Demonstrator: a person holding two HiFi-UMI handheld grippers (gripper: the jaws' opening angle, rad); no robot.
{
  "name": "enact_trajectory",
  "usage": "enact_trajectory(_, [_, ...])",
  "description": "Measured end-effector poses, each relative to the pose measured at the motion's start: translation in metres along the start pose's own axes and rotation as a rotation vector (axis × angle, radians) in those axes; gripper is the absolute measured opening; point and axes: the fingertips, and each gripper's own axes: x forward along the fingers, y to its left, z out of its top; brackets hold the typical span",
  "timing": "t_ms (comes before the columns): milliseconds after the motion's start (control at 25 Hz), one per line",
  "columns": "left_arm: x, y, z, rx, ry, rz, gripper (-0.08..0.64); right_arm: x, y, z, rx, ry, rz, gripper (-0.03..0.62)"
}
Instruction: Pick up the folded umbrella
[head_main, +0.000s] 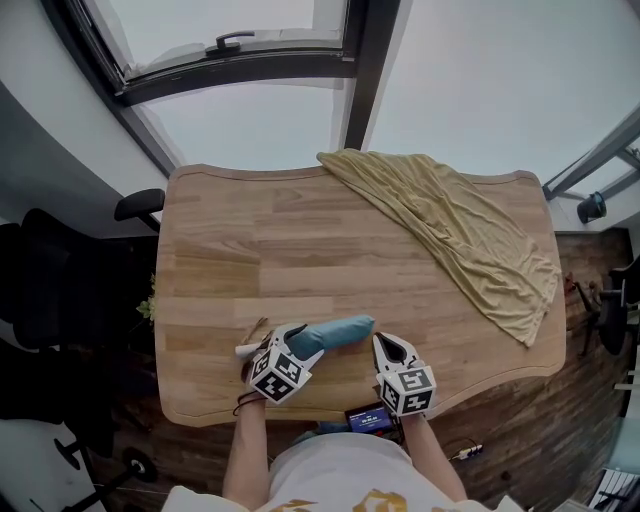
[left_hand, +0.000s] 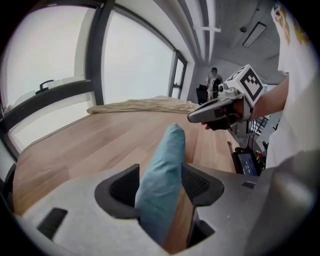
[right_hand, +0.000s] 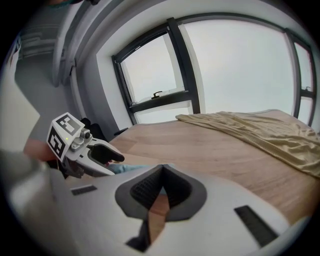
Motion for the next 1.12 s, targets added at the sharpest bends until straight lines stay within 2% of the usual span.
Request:
enact_trajectory(120, [0.007, 0.002, -0.003, 0.048, 0.055, -0.023, 0.281, 0.007, -0.003, 0.0, 0.003, 0.009, 0.002, 0.009])
enact_trajectory(240, [0.013, 0.001, -0.004, 0.064, 0.087, -0.059, 0.295, 0.012, -0.008, -0.001, 0.009, 0.019, -0.001, 0.009])
enact_trajectory(600, [0.031, -0.011, -0.01, 0.106, 0.236, -0.242, 0.301, 0.026, -0.019, -0.004, 0.038, 0.04, -0.004, 0.009])
enact_trajectory(760, [0.04, -0.019, -0.015, 0.173, 0.307, -0.314, 0.304, 0.031, -0.023, -0.005, 0.062, 0.043, -0.01, 0.009])
enact_trajectory(1040, [0.054, -0.034, -0.03, 0.233, 0.393, -0.377, 0.314, 0.03, -0.034, -0.006, 0.077, 0.046, -0.027, 0.009])
enact_trajectory(1120, [0.059, -0.038, -0.037, 0.267, 0.417, -0.364, 0.32, 0.028, -0.036, -0.006, 0.078, 0.047, -0.032, 0.009])
